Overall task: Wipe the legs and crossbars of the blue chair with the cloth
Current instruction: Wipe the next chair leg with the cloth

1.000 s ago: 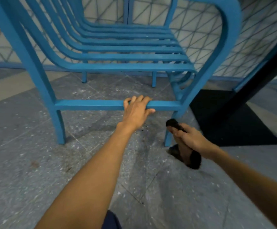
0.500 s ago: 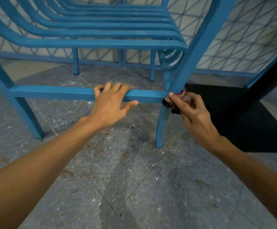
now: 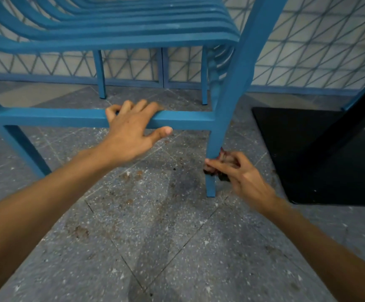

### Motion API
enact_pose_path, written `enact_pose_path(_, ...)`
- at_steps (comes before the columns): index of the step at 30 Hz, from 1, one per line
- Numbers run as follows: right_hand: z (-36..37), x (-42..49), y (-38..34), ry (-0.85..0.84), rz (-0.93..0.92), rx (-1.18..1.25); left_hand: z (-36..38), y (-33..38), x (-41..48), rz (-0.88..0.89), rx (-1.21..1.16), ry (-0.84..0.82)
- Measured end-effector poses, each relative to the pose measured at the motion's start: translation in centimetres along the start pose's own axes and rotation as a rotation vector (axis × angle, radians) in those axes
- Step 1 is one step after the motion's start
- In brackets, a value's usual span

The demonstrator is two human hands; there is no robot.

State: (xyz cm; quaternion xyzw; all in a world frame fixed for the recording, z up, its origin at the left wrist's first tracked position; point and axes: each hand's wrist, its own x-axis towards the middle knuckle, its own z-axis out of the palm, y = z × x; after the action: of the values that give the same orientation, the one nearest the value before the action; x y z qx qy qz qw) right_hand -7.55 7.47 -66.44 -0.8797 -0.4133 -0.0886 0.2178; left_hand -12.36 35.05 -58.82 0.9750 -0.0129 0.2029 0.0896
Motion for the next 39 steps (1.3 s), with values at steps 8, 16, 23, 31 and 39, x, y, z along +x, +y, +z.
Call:
enact_pose_path(8,-2.7,4.5,-5.7,0.816,0.283,0.859,-0.1,0.3,-0.1,-0.014,-0.036,-0.007)
enact_pose_path(16,6.5,1.7,-4.0,0.079,0.589,0.813,-0.1,0.5,0.0,-0.004,-0.023,0.005)
enact_pose_path(23,2.3,1.3,-1.9,-0.004,0.570,0.729,0.0,0.3,0.0,0.011,-0.010,0.029)
enact_pose_path(31,-0.8,3.5,-5.3,0.694,0.463,0.939,0.0,0.2,0.0,0.014,-0.010,0.043)
enact_pose_path(39,4.8,4.6,-4.5,0.670,0.347,0.652,0.2,0.6,0.0,0.000,0.000,0.042)
